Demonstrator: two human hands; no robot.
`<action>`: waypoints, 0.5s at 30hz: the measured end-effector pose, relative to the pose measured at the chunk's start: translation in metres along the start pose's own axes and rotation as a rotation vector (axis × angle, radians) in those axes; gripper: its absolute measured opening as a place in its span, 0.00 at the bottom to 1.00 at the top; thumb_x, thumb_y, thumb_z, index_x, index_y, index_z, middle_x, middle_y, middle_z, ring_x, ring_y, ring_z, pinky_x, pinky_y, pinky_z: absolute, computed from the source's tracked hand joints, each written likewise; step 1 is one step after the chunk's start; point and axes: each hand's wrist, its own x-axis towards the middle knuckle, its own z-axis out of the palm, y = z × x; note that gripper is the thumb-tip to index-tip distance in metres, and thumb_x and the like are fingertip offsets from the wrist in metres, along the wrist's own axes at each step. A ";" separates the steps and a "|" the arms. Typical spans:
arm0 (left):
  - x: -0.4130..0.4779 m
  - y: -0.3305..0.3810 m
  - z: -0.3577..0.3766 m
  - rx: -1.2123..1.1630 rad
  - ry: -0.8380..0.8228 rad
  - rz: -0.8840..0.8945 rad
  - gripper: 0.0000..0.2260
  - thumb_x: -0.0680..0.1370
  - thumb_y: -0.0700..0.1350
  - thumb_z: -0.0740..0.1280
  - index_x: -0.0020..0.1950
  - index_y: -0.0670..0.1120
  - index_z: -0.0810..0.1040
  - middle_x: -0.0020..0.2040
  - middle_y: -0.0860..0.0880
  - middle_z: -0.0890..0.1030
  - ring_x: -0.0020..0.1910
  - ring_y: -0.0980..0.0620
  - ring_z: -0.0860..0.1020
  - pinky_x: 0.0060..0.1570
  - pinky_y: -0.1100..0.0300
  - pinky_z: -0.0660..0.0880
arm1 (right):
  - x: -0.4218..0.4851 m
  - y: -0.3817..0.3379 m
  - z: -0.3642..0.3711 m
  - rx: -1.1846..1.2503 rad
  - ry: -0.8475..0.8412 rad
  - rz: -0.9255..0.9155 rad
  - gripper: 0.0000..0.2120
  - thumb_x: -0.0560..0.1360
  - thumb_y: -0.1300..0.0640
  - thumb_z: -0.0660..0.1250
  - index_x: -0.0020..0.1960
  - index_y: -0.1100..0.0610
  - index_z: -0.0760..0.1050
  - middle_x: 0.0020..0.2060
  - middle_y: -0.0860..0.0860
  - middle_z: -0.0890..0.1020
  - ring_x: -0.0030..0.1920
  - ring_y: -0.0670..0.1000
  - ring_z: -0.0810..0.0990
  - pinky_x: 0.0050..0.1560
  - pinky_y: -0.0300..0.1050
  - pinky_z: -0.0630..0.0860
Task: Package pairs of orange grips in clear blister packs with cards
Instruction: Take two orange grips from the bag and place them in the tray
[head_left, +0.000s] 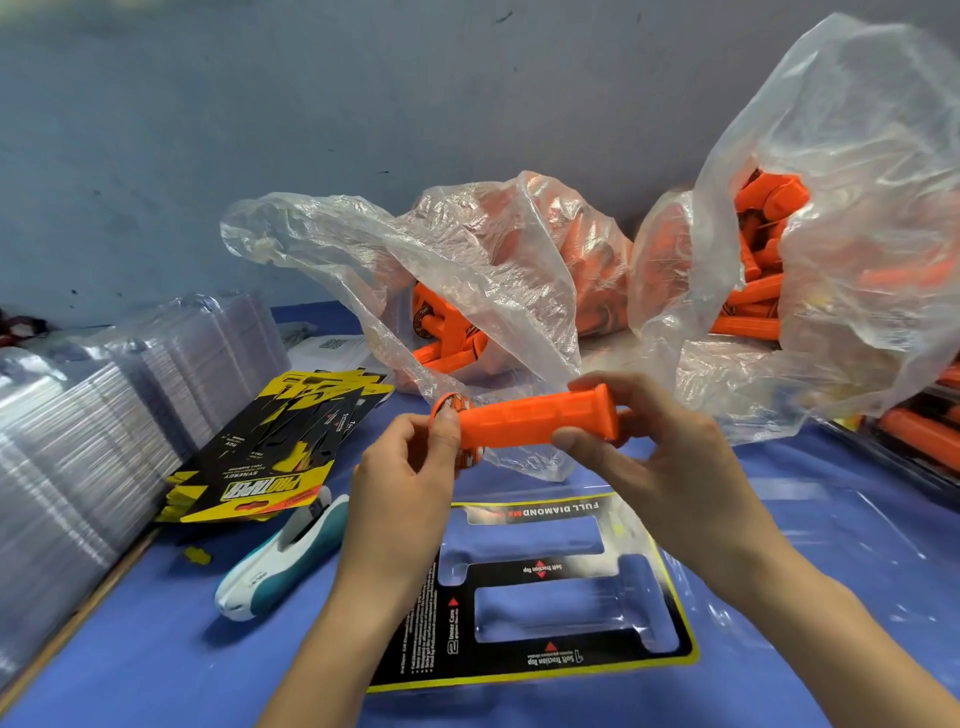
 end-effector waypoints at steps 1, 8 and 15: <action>0.000 0.000 0.000 0.025 -0.001 0.000 0.15 0.80 0.57 0.62 0.41 0.48 0.79 0.34 0.55 0.83 0.32 0.61 0.78 0.34 0.68 0.71 | 0.001 -0.001 0.000 0.028 0.011 -0.008 0.17 0.68 0.32 0.68 0.54 0.36 0.74 0.43 0.39 0.81 0.45 0.43 0.79 0.44 0.30 0.72; 0.000 -0.005 0.002 0.088 -0.035 -0.038 0.19 0.80 0.59 0.60 0.39 0.47 0.79 0.32 0.53 0.83 0.27 0.60 0.75 0.30 0.67 0.70 | 0.001 -0.006 0.001 0.178 0.019 0.048 0.17 0.68 0.36 0.69 0.51 0.44 0.78 0.41 0.44 0.83 0.42 0.48 0.80 0.45 0.42 0.76; 0.002 -0.009 0.006 -0.296 -0.206 -0.332 0.13 0.84 0.45 0.58 0.50 0.41 0.80 0.39 0.46 0.86 0.39 0.52 0.84 0.43 0.58 0.82 | -0.011 -0.025 0.023 0.098 -0.060 -0.138 0.18 0.69 0.49 0.77 0.56 0.41 0.77 0.48 0.40 0.79 0.48 0.43 0.78 0.47 0.31 0.72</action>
